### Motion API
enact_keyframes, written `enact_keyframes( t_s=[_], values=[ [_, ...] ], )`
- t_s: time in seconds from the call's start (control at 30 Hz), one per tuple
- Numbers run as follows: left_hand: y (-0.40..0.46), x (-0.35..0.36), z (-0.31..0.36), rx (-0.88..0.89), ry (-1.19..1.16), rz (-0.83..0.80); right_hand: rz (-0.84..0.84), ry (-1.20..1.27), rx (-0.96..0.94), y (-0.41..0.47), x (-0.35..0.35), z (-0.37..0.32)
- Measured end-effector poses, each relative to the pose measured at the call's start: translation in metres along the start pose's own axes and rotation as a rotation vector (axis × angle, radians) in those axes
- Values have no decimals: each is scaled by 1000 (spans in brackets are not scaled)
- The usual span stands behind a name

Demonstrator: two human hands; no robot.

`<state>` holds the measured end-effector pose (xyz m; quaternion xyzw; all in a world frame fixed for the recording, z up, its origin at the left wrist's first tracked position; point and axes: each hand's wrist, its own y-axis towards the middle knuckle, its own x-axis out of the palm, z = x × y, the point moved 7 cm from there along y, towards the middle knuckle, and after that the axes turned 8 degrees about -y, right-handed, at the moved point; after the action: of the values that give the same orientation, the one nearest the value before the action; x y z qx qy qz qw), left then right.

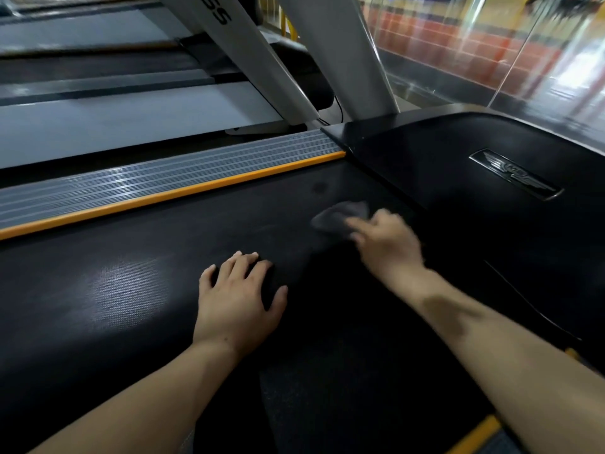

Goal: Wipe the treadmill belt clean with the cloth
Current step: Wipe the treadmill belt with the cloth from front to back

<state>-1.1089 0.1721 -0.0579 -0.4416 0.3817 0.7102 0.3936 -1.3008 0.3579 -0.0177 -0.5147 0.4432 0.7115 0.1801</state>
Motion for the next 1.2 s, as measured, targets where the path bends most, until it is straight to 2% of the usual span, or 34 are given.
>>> enact_keyframes(
  t_s=[0.1,0.17,0.23,0.33,0.43,0.5,0.63,0.73,0.8,0.93,1.0,1.03,1.1,1.2],
  values=[
    [0,0,2,5,0,-6,-68,-41,321,9,13,75],
    [0,1,2,6,1,-14,-71,-40,341,5,10,63],
    [0,1,1,9,-1,-8,-41,-23,229,-8,2,13],
    [-1,0,1,13,-13,5,-28,108,-73,-41,-14,-77],
    [-1,0,1,14,3,2,-21,189,-186,-48,-24,-90],
    [0,-1,2,12,3,2,3,72,-87,-29,-14,-50],
    [-1,-1,2,10,12,-1,-83,-87,312,0,8,62],
    [-1,0,1,10,15,1,-105,-79,370,-1,10,67],
    [0,1,0,12,16,-2,-74,-58,311,-7,3,40],
    [0,2,1,15,23,-1,-16,140,-74,-45,-14,-57],
    [0,0,2,19,23,4,-17,196,-199,-51,-20,-69],
    [-1,0,2,17,27,-3,-10,143,-214,-44,-16,-56],
    [0,0,2,18,40,-14,-19,-40,-83,-17,-2,0],
    [1,1,1,11,39,-17,-138,-117,310,4,12,91]
  ],
)
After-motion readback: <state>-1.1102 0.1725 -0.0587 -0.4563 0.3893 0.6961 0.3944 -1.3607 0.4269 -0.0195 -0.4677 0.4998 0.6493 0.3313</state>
